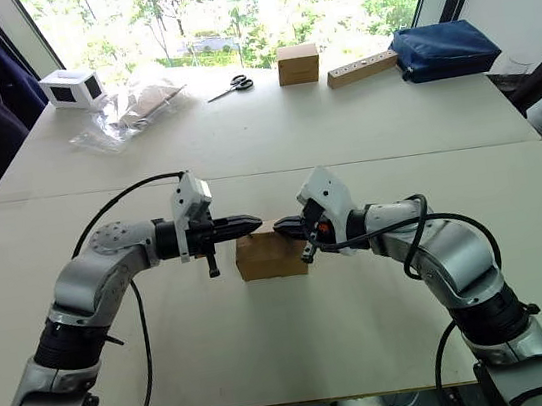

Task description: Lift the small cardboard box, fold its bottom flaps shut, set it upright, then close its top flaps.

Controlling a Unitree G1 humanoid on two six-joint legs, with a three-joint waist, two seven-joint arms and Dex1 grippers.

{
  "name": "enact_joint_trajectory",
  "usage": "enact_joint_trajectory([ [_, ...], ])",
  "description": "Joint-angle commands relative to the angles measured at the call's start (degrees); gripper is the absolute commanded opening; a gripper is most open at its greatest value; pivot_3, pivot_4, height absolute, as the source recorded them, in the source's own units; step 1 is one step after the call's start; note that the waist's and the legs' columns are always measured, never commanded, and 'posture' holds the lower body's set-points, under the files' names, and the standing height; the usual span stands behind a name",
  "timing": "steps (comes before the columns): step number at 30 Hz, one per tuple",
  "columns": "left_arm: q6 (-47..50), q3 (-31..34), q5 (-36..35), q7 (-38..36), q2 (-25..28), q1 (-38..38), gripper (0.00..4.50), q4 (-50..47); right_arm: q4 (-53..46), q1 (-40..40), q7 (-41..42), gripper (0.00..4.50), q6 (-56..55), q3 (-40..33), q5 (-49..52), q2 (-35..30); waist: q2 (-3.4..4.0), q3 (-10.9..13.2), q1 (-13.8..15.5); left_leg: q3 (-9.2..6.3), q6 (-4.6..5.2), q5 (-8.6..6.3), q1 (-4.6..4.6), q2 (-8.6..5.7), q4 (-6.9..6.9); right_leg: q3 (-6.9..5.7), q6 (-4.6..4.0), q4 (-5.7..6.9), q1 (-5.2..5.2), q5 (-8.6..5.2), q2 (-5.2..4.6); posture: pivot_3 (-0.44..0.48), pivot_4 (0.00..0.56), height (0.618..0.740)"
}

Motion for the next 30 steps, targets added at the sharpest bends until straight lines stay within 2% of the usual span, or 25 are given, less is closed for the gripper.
enact_joint_trajectory([
  [1, -2.7, -1.4, 2.2, -0.8, 1.1, 0.2, 0.03, -1.2, -1.2, 0.2, -0.4, 0.00, -0.6, 0.8, -0.9, -0.1, 0.00, 0.0, 0.0, 0.00, 0.00, 0.00, 0.00, 0.00, 0.00, 0.00, 0.00, 0.01, 0.00, 0.00, 0.01, 0.000, 0.150, 0.740],
  [6, -6.1, -3.6, 5.6, -1.5, 2.3, 0.7, 0.03, 0.6, -0.8, 0.1, -0.5, 0.00, -0.7, 1.3, -1.4, 0.3, 0.00, 0.0, 0.0, 0.00, 0.00, 0.00, 0.13, 0.01, 0.01, 0.00, -0.01, 0.02, 0.11, -0.01, 0.02, 0.000, 0.150, 0.740],
  [17, -5.2, 0.2, 2.7, -0.8, 1.0, 0.7, 0.03, 0.6, -0.3, 0.4, 0.3, 0.00, -1.6, -1.3, -0.6, -0.5, 0.00, 0.0, 0.0, -0.01, 0.00, 0.00, 0.16, 0.01, 0.03, 0.00, 0.01, 0.03, 0.15, 0.00, 0.02, 0.000, 0.150, 0.740],
  [20, -4.6, 6.4, -1.9, 2.8, -1.6, 0.4, 0.03, -0.1, -0.2, 0.5, 0.4, 0.00, -5.0, -5.9, 0.8, 0.8, -0.01, 0.0, 0.0, -0.01, 0.00, 0.01, 0.16, 0.01, 0.03, 0.00, 0.01, 0.04, 0.15, 0.00, 0.02, 0.000, 0.150, 0.740],
  [22, -5.6, 8.3, -1.0, 5.3, -1.6, 1.0, 0.03, -1.0, -0.4, 0.3, 0.6, 0.00, -6.0, -10.2, 3.2, 1.5, -0.01, 0.0, 0.0, -0.02, 0.00, 0.00, 0.14, 0.02, 0.05, 0.00, 0.03, 0.05, 0.15, 0.01, 0.02, 0.000, 0.150, 0.740],
  [25, -7.4, 7.7, 0.2, 3.3, 0.8, 3.2, 0.03, -3.0, -1.5, 0.6, 1.5, 0.00, -6.0, -14.3, 6.4, 0.9, 0.00, 0.0, -0.1, -0.01, 0.00, 0.00, 0.16, 0.02, 0.05, 0.00, 0.03, 0.05, 0.15, 0.02, 0.03, 0.000, 0.150, 0.740],
  [28, 0.5, 12.9, -7.4, 3.6, 3.3, 4.5, 0.03, -7.4, -3.4, 1.3, 1.4, 0.00, -4.0, -21.1, 11.8, -0.5, -0.01, 0.0, 0.0, -0.01, 0.00, 0.00, 0.16, 0.05, 0.05, 0.00, 0.03, 0.05, 0.15, 0.01, 0.04, 0.000, 0.150, 0.740],
  [30, 2.5, 13.4, -3.9, 4.4, 9.0, 5.7, 0.03, -7.6, -5.7, 5.2, 1.9, 0.00, -2.1, -25.0, 14.5, -2.9, -0.03, 0.0, 0.2, -0.02, -0.01, 0.01, 0.13, 0.08, 0.05, 0.00, 0.02, 0.06, 0.15, 0.01, 0.02, 0.000, 0.150, 0.740],
])
